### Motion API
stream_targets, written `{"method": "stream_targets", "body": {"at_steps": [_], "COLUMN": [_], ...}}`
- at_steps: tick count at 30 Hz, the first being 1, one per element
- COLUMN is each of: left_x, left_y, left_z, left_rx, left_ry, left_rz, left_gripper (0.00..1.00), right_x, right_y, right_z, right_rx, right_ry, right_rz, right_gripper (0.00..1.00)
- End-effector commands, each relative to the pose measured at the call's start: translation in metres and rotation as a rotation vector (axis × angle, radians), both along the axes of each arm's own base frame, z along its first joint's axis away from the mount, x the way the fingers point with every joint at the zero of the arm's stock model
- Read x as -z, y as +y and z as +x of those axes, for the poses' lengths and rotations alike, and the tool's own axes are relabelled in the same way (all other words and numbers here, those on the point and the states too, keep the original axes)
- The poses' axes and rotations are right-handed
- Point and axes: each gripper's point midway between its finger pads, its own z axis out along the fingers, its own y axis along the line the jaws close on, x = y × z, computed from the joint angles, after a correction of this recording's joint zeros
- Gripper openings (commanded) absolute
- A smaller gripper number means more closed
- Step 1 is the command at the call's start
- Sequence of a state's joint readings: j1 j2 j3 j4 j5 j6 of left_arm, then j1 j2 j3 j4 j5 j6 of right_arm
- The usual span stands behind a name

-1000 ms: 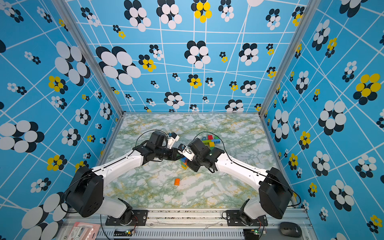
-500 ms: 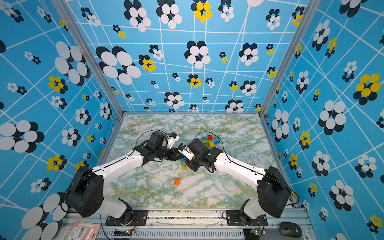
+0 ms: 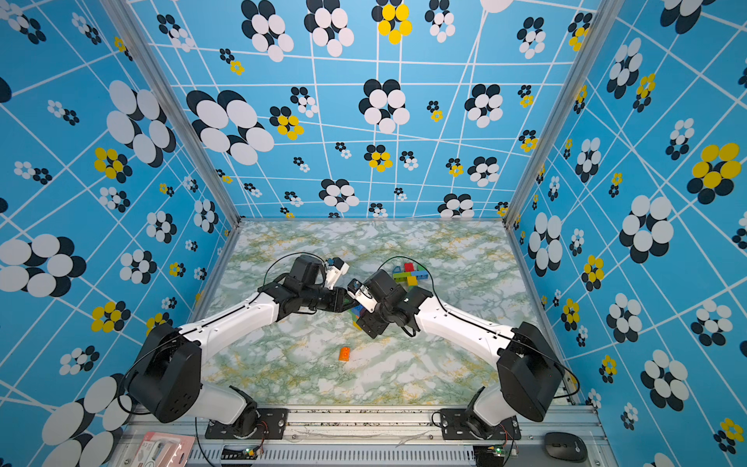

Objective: Assemble a fork with lego
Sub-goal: Assemble the lego brick with the lego brick.

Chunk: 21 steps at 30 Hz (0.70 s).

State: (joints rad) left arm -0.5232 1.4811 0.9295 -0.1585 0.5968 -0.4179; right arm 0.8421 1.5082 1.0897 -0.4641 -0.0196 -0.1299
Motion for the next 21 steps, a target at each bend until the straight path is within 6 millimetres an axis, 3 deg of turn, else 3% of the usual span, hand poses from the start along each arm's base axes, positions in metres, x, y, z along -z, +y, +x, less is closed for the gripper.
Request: {"method": "stream_targets", "body": {"at_steps": [1, 5, 9, 14, 17, 21], "left_x": [0.032, 0.032, 0.033, 0.033, 0.034, 0.035], "left_y": [0.015, 0.016, 0.017, 0.018, 0.017, 0.017], "left_z": [-0.011, -0.011, -0.01, -0.009, -0.01, -0.01], "left_rx": [-0.024, -0.024, -0.028, -0.032, -0.029, -0.027], "left_ry": [0.078, 0.077, 0.08, 0.08, 0.084, 0.087], "left_rz": [0.089, 0.092, 0.093, 0.095, 0.096, 0.098], "left_gripper": [0.27, 0.27, 0.27, 0.27, 0.27, 0.27], "right_x": [-0.031, -0.048, -0.054, -0.052, -0.062, -0.053], "right_y": [0.005, -0.005, -0.028, -0.038, -0.033, -0.027], "right_z": [0.006, 0.016, 0.022, 0.015, 0.011, 0.004], "right_rx": [0.055, 0.233, 0.578, 0.76, 0.801, 0.871], "right_ry": [-0.052, -0.104, -0.049, 0.068, 0.152, 0.327], "right_rz": [0.094, 0.237, 0.458, 0.686, 0.874, 1.082], "right_gripper": [0.99, 0.99, 0.99, 0.99, 0.99, 0.99]}}
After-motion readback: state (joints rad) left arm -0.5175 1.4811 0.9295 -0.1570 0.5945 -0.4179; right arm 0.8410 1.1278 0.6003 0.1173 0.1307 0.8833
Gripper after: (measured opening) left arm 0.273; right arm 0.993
